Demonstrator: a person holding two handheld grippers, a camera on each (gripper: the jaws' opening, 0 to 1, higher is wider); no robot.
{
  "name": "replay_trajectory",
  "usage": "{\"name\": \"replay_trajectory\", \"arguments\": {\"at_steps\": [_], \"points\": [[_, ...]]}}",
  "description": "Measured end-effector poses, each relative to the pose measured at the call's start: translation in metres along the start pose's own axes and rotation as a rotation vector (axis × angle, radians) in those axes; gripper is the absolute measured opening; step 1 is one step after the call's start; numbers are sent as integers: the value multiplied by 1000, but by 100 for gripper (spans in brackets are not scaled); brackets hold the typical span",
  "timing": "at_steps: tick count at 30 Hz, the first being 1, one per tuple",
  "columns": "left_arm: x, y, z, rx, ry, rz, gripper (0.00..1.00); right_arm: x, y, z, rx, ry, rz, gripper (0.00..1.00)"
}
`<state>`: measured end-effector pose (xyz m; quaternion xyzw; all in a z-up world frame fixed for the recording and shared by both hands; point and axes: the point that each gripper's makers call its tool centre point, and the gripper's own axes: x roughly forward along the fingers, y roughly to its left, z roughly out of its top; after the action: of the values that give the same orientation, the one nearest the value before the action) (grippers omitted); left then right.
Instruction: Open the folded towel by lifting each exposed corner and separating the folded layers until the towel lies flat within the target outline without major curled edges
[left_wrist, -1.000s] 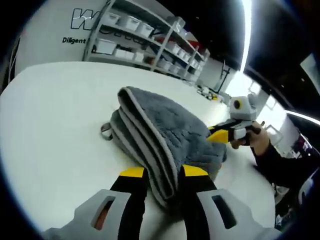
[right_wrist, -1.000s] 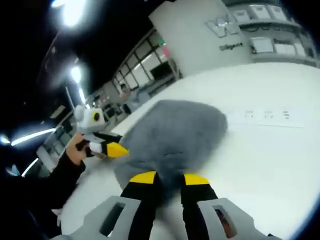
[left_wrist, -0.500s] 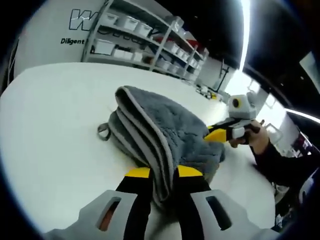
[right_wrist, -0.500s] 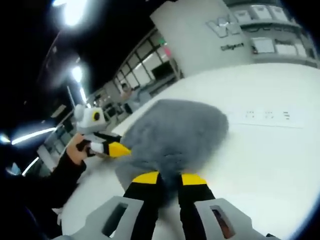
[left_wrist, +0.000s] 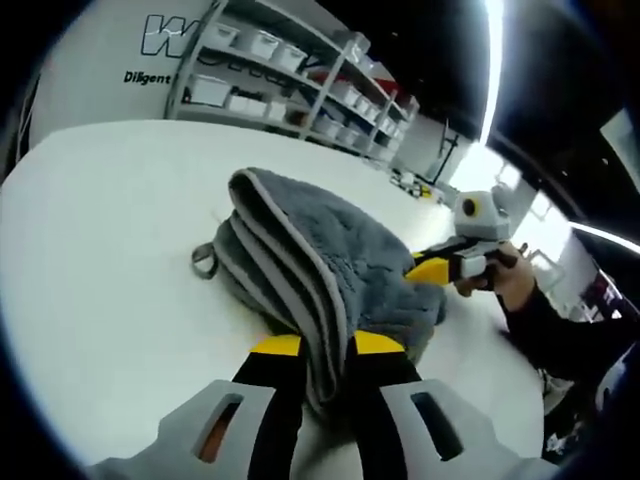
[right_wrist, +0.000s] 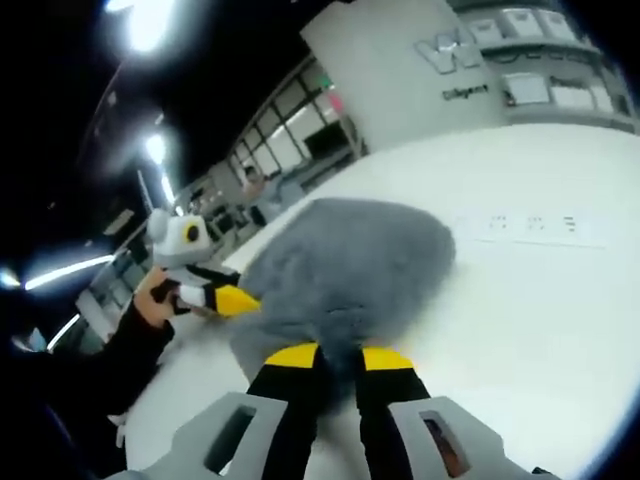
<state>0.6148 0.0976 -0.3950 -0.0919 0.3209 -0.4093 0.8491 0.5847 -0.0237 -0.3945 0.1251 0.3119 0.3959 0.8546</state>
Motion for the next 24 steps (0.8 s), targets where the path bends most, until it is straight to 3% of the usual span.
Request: {"name": "replay_trajectory", "arguments": {"at_steps": [9, 24], "points": [[-2, -27, -17, 8, 4, 3, 14, -3, -4, 3, -20, 12, -2, 8], [-5, -28, -17, 4, -10, -3, 12, -7, -3, 2, -75, 2, -20, 8]]}}
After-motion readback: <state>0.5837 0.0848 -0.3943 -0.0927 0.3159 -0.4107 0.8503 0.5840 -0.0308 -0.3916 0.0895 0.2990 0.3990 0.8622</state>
